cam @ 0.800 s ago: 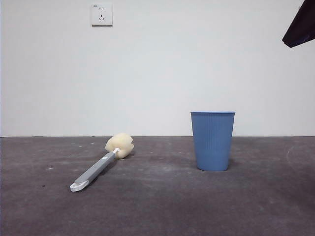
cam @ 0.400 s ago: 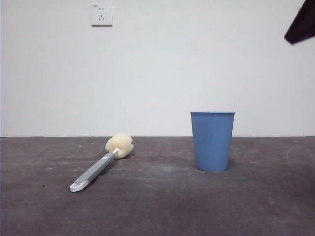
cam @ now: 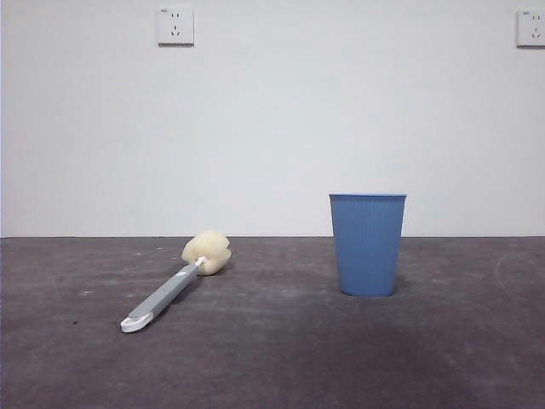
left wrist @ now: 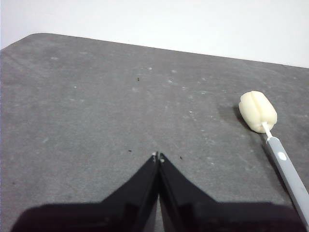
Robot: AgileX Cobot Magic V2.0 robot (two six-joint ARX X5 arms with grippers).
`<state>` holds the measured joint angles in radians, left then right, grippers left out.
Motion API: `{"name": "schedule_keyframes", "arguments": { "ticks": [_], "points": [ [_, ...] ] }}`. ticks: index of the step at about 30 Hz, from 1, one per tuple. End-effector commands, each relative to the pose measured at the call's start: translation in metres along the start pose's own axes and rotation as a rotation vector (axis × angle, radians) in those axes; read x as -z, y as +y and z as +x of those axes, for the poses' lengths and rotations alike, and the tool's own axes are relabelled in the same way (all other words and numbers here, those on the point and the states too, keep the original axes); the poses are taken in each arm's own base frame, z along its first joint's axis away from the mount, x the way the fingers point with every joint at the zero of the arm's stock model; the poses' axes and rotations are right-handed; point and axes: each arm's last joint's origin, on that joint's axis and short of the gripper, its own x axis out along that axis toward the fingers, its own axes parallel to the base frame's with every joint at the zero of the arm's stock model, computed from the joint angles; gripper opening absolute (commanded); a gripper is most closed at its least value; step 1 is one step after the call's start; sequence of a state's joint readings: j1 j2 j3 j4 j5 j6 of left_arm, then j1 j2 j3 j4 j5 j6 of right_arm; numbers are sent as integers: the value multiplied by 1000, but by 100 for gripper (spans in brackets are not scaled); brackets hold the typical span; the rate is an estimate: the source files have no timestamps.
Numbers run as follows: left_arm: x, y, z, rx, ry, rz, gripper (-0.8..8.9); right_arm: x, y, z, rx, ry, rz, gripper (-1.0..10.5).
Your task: Pick up the cup brush,pick up the cup,insert the brush into the cup,clean the cup,put the cup brush back,put the cup back to the fixed position on the table
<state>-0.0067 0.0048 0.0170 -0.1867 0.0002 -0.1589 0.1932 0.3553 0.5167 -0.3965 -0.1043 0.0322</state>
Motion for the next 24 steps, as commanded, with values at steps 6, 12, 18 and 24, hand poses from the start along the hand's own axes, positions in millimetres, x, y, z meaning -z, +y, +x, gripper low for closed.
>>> {"name": "schedule_keyframes", "arguments": {
  "ticks": [6,12,18,24],
  "points": [
    [4,1,1,-3,10,-6,-3,57,-16,8,137,-145,8,1],
    [4,1,1,-3,10,-6,-4,91,-22,15,177,-136,82,1],
    [4,1,1,-3,10,-6,-4,112,-24,21,181,-114,122,1],
    [4,1,1,-3,9,-6,-4,120,-24,23,183,-81,145,1]
  ]
}}
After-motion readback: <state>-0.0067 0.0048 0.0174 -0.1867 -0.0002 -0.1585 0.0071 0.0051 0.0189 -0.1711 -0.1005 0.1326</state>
